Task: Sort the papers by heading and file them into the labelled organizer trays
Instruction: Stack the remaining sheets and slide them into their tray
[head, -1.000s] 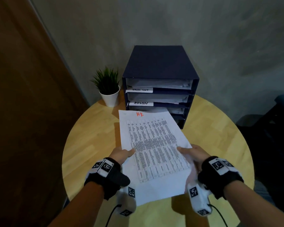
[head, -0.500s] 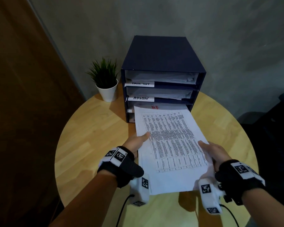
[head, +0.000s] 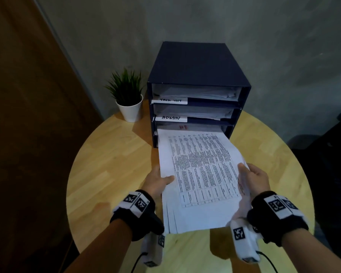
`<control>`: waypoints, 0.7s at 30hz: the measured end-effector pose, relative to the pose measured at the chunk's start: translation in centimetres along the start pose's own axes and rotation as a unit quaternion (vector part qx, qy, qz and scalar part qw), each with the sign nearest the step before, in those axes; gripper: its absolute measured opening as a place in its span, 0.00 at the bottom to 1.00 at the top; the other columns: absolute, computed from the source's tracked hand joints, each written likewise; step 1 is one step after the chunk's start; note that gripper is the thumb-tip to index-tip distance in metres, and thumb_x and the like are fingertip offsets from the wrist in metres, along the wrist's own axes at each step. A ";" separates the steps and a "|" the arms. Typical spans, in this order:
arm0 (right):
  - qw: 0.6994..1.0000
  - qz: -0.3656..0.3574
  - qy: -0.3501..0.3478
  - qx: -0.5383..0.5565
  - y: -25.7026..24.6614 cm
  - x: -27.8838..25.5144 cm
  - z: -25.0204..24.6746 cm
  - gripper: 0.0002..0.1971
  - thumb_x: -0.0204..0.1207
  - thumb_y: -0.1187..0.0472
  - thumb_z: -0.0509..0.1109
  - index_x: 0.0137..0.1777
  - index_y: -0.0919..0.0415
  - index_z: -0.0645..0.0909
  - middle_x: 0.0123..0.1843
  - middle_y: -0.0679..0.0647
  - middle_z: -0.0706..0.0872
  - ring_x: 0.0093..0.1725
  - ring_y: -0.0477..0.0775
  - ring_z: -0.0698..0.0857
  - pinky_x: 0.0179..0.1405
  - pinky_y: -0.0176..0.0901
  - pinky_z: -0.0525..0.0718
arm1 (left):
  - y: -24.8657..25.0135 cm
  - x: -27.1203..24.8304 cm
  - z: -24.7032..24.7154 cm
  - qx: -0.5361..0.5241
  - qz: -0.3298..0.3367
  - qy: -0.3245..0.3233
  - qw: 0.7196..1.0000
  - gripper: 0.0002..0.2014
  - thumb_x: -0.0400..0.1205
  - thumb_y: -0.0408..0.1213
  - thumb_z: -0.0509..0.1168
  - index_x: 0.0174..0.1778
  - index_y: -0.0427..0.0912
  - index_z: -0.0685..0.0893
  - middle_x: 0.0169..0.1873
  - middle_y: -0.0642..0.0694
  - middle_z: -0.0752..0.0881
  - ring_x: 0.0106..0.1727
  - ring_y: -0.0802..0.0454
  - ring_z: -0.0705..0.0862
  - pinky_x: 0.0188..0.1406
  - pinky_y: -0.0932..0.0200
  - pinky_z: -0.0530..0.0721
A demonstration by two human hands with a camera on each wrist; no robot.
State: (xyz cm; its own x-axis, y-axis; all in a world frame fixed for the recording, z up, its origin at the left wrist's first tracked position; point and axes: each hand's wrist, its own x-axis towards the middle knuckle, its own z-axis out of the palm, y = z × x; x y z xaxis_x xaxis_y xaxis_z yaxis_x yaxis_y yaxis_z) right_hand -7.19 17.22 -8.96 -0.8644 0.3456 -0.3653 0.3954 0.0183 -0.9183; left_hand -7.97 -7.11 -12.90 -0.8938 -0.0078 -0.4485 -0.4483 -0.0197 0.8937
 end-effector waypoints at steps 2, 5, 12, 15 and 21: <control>0.999 0.043 -0.021 0.024 1.2 0.8 -0.6 0.13 0.84 0.63 0.61 0.61 0.71 0.79 0.40 0.62 0.87 0.37 0.60 0.83 0.38 0.44 0.81 | 0.9 -0.6 0.6 0.019 0.063 0.031 0.997 0.25 0.81 0.23 0.63 0.73 0.44 0.71 0.67 0.45 0.81 0.65 0.46 0.81 0.70 0.43 0.78; 0.986 0.121 -0.106 0.051 2.5 1.3 -1.3 0.16 0.83 0.64 0.62 0.68 0.67 0.76 0.56 0.65 0.87 0.51 0.65 0.87 0.46 0.55 0.85 | 1.5 -0.9 0.4 0.062 0.074 0.034 0.995 0.22 0.83 0.28 0.63 0.73 0.43 0.70 0.63 0.49 0.81 0.62 0.50 0.80 0.69 0.52 0.77; 0.983 0.051 -0.171 -0.045 1.7 1.2 0.1 0.17 0.82 0.72 0.61 0.67 0.56 0.75 0.62 0.61 0.85 0.62 0.67 0.84 0.67 0.69 0.77 | 1.1 0.2 -0.5 0.108 0.074 0.095 0.987 0.20 0.83 0.32 0.63 0.71 0.40 0.70 0.63 0.43 0.82 0.61 0.45 0.82 0.65 0.52 0.79; 0.988 0.025 -0.151 -0.006 1.4 1.0 0.9 0.18 0.82 0.73 0.60 0.68 0.55 0.74 0.62 0.61 0.84 0.61 0.67 0.84 0.65 0.66 0.79 | 0.6 -0.3 -0.7 0.067 0.111 0.103 0.986 0.14 0.84 0.30 0.62 0.64 0.45 0.72 0.57 0.50 0.80 0.58 0.51 0.80 0.61 0.56 0.77; 0.991 0.006 -0.120 0.059 0.9 0.5 1.7 0.21 0.82 0.74 0.59 0.73 0.61 0.72 0.65 0.66 0.82 0.58 0.69 0.83 0.66 0.65 0.78 | 0.4 1.2 -1.3 0.066 0.101 0.099 0.988 0.20 0.83 0.35 0.63 0.72 0.45 0.71 0.64 0.46 0.82 0.65 0.44 0.81 0.69 0.42 0.77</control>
State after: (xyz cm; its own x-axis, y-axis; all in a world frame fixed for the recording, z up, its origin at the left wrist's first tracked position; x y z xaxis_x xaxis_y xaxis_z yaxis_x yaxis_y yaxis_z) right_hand -7.78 15.85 -10.21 -0.9142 0.1116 -0.3897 0.3801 -0.0984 -0.9197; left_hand -9.22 -8.44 -13.12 -0.9504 -0.1947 -0.2425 -0.2706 0.1330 0.9535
